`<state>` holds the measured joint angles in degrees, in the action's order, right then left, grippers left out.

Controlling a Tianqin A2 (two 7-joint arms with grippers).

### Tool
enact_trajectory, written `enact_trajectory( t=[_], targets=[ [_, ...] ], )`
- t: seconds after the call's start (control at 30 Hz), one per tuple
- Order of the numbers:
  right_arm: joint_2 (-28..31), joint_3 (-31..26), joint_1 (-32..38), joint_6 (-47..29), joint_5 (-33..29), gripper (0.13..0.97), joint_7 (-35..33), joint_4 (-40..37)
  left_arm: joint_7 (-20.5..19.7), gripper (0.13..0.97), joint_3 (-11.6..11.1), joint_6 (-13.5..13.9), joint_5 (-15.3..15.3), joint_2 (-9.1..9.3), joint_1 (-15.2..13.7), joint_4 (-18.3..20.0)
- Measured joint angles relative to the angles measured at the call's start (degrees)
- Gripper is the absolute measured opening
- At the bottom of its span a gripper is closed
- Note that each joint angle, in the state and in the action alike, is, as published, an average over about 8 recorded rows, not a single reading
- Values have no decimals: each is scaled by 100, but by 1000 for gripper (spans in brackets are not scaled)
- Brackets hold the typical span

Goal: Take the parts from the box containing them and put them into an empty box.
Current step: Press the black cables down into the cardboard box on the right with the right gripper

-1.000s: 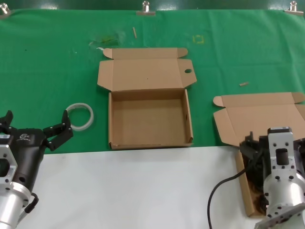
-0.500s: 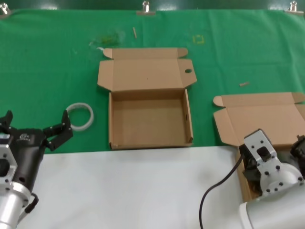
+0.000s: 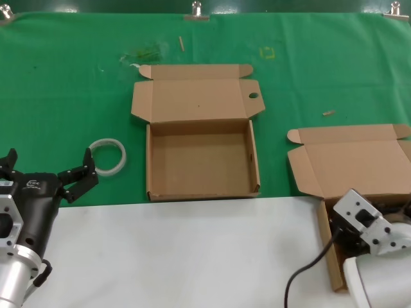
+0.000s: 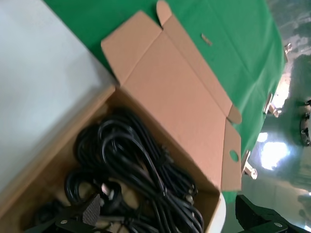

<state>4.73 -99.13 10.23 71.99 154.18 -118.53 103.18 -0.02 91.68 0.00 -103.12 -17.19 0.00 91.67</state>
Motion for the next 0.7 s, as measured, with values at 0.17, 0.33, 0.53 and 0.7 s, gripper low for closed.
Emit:
enact_trajectory(
  t=[0.17,0.33,0.53,0.7],
  targets=[
    [0,230,-113,-4,-26,966,-207,33,0,965,0,0,0,0,0,0],
    [0,470,-197,-113,-83,966,-316,-12,0,965,0,0,0,0,0,0],
    [0,654,-192,-318,-94,966,-415,-136,0,965,0,0,0,0,0,0],
    [-1,727,-112,-493,-95,966,-496,-294,0,965,0,0,0,0,0,0]
  ],
)
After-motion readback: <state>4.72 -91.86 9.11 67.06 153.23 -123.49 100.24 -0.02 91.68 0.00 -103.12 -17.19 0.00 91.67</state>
